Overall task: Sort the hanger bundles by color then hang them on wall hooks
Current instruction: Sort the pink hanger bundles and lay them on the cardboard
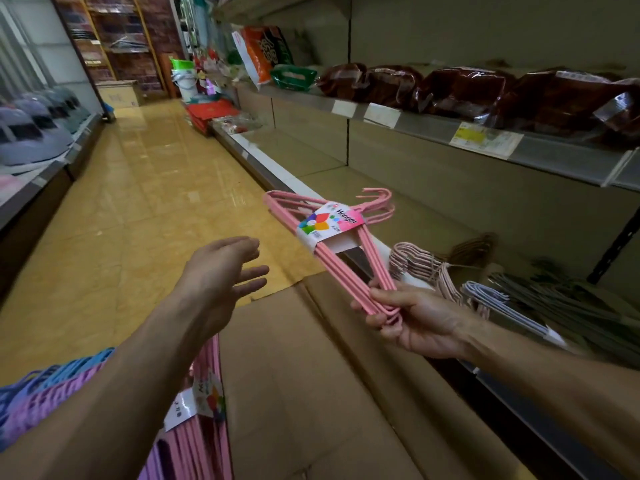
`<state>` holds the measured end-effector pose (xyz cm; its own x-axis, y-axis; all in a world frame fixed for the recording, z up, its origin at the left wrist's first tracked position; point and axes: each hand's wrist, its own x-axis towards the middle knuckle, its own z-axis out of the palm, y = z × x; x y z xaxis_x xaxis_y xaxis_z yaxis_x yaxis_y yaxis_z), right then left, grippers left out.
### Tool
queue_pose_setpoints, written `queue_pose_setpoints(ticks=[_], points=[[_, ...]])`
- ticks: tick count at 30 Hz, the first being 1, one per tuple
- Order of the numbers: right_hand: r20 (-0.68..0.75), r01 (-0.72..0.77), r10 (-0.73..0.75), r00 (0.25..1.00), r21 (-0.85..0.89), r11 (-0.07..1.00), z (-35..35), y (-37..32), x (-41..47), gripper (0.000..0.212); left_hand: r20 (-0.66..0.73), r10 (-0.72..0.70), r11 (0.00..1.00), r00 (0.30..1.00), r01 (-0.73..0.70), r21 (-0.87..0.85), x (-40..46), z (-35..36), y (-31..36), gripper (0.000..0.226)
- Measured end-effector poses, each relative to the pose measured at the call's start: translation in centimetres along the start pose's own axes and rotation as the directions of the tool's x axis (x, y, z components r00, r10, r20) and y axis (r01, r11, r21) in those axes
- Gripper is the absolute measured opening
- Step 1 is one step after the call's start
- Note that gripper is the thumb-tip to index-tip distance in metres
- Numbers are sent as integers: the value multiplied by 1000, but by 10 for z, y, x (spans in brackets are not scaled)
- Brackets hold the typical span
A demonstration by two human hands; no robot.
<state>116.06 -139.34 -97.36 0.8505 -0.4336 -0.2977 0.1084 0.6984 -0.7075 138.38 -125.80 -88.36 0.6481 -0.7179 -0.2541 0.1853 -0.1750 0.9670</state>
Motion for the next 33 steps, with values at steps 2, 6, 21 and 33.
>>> queue_pose_setpoints(ticks=[2, 6, 21, 33], points=[[110, -56, 56, 992, -3, 998, 8, 12, 3, 33, -49, -86, 986, 995, 78, -148, 4, -6, 0, 40], [340, -174, 177, 923, -42, 984, 27, 28, 2, 37, -150, -152, 958, 977, 108, -265, 14, -24, -4, 56], [522, -287, 432, 735, -337, 897, 62, 51, -4, 35, -399, -124, 762, 908, -171, -624, 13, -81, 4, 32], [257, -162, 241, 936, -294, 942, 101, 42, 22, 17, -405, -14, 767, 914, -250, -591, 2, -76, 7, 41]])
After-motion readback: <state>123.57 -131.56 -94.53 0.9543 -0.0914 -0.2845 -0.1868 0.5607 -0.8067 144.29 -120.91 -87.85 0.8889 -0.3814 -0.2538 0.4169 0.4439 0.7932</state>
